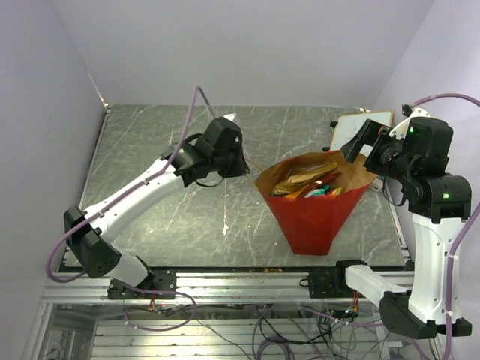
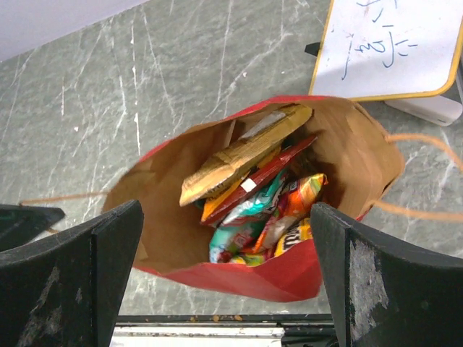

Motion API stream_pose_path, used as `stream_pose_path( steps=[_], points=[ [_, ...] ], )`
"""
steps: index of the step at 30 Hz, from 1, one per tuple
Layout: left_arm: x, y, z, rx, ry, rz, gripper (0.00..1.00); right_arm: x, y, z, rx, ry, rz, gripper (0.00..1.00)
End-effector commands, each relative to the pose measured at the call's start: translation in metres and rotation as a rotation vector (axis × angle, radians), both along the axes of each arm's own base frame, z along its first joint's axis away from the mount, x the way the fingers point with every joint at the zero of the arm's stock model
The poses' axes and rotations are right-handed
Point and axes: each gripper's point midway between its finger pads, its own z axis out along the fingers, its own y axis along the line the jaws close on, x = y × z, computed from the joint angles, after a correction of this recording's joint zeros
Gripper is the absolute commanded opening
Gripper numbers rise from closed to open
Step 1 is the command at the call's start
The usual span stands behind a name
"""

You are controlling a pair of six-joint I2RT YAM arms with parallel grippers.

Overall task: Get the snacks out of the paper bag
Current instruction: Adjust the paper bag at the center of the board.

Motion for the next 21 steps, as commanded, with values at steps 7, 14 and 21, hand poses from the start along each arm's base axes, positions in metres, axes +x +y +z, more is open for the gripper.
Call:
stream_pose_path(
  steps=[7, 14, 21],
  points=[
    [0.028, 0.114, 0.036, 0.041, -0.051, 0.221, 0.07, 0.015, 0.018, 0.000, 0.033, -0.006, 0.103, 1.00],
    [0.023, 0.193, 0.038, 0.197, -0.025, 0.377, 0.07, 0.033, 0.035, -0.016, 0.128, 0.035, 0.138, 1.00],
    [0.013, 0.266, 0.041, 0.329, 0.027, 0.560, 0.07, 0.054, 0.074, -0.049, 0.337, 0.167, 0.240, 1.00]
  ],
)
